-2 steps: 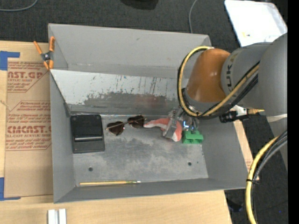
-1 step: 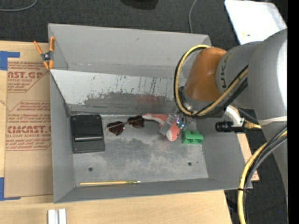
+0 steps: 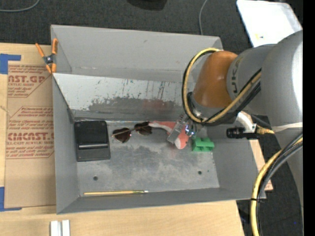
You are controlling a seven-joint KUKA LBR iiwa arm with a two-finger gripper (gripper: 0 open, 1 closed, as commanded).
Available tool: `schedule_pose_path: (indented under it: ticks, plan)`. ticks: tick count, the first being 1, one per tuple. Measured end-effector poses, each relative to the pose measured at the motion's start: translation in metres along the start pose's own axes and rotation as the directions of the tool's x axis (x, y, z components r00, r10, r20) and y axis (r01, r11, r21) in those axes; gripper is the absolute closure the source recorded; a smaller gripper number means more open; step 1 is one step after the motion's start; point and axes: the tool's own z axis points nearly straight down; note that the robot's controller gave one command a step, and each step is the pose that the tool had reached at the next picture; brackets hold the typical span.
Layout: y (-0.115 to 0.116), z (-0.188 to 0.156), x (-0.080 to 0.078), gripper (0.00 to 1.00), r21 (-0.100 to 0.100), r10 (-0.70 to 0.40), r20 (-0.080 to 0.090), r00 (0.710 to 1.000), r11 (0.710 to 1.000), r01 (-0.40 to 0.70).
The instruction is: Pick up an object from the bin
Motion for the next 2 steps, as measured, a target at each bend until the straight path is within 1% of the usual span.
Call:
schedule_pose_path:
  ticks: [1,2]
  plan:
    - [0.009,-0.049,0.045,1.00,0.001,-0.316,-0.004,0.949,0.949,0.316]
    - [0.010,-0.048,0.020,1.00,0.002,-0.264,-0.002,0.965,0.965,0.264]
